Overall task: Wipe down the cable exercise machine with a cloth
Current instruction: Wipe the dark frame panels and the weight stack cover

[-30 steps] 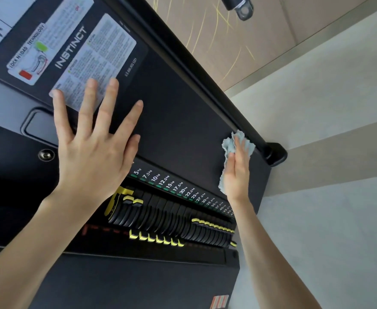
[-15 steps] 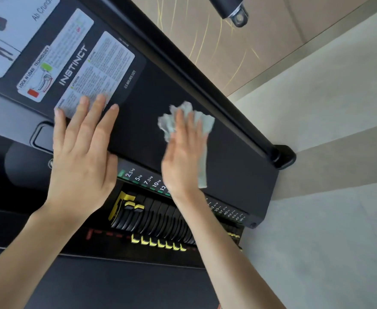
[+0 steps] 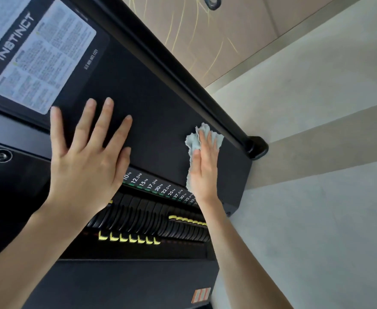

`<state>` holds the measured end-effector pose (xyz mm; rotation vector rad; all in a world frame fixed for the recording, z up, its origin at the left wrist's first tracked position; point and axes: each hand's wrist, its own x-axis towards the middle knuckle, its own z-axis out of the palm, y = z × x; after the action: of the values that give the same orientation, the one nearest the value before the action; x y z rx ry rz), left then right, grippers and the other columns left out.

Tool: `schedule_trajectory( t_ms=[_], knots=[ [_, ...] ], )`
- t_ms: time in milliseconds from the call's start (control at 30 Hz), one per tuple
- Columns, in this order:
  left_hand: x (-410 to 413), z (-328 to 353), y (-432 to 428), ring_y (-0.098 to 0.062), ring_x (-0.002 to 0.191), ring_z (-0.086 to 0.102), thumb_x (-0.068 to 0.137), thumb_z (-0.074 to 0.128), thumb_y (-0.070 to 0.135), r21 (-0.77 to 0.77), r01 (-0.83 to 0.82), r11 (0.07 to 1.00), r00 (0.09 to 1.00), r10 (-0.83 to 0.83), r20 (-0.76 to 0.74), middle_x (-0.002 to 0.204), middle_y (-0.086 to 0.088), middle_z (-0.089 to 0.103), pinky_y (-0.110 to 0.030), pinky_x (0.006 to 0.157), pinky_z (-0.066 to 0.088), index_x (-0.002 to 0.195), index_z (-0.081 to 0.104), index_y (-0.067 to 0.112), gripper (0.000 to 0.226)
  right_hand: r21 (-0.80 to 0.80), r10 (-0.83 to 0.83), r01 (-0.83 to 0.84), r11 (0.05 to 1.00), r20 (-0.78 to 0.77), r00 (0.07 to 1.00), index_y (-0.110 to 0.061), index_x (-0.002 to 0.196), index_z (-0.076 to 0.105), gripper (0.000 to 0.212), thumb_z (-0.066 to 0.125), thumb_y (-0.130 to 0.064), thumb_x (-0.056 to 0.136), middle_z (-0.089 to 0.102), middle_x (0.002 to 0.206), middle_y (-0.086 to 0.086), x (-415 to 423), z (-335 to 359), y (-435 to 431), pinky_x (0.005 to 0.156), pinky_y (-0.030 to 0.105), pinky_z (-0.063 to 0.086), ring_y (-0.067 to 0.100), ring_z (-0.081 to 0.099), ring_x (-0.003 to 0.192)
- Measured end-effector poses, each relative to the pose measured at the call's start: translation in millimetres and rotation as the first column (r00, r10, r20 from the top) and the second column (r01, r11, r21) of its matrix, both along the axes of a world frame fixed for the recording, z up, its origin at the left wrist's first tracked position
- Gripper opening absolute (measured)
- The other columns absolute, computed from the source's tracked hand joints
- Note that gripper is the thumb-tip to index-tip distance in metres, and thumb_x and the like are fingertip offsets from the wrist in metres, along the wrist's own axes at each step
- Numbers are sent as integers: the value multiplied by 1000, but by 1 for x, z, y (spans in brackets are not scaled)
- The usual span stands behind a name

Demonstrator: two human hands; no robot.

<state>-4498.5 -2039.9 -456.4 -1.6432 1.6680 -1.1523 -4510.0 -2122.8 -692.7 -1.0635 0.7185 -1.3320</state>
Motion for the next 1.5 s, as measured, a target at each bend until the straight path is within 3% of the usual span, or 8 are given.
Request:
schedule_trajectory(
  t_ms=[167,267,467,633,800,1000,1333,1500],
  knots=[
    [7,-9,-1,-37,145,19,103,36,32,-41,6,999,999,-7,-36,157,-18,24,-61,115,-1,147,40,14,47,163,-54,47,986,41,998,-33,143,33,41,30,-28,103,28,152,-14,2,-58,-24,119,39,17,6,17,145],
    [11,-10,-1,-36,146,14,103,33,33,-22,-4,1000,997,3,-72,159,-17,18,-72,105,20,149,36,16,48,309,-38,29,951,24,999,-41,140,36,42,33,-30,100,30,143,-31,0,-92,-29,112,21,19,-18,22,131],
    [13,-8,0,-38,145,18,103,35,32,-14,71,997,997,-72,-37,157,-20,21,-63,115,5,148,38,15,48,513,-15,15,858,-4,1000,-37,146,34,51,33,-39,95,36,148,-11,4,-145,-10,118,40,19,4,30,137],
    [13,-3,6,-39,143,24,102,38,27,-32,108,994,994,-109,-23,155,-21,26,-54,118,-2,145,42,11,46,655,-23,-45,754,94,995,-41,145,30,56,33,-51,91,26,150,-22,9,-137,31,120,42,14,5,16,144],
    [10,32,17,-39,144,19,102,35,29,-130,30,991,998,-37,-52,156,-20,24,-68,111,13,148,38,11,49,491,-74,67,868,-6,997,-29,148,26,59,27,-47,92,36,146,-7,14,-57,36,113,48,27,15,33,135],
    [11,81,24,-40,144,18,100,36,28,-207,6,978,1000,-7,-4,156,-21,24,-61,116,-1,148,36,11,51,152,-54,59,987,-40,998,-14,152,23,55,23,-27,98,21,159,1,7,98,26,120,36,6,14,9,147],
    [3,194,21,-33,146,17,92,42,27,-164,-70,984,993,53,-109,156,-20,23,-58,117,2,145,42,9,55,-55,12,-12,998,2,1000,-17,152,21,54,26,-24,99,14,160,2,-2,327,13,121,42,5,10,-2,148],
    [2,287,17,-33,146,17,94,40,26,-199,-70,977,986,38,-162,157,-20,21,-58,117,6,146,39,7,56,-79,151,-150,985,-2,989,-25,152,18,51,31,-15,104,7,155,-20,-15,427,-2,121,40,7,1,-6,145]
  ],
)
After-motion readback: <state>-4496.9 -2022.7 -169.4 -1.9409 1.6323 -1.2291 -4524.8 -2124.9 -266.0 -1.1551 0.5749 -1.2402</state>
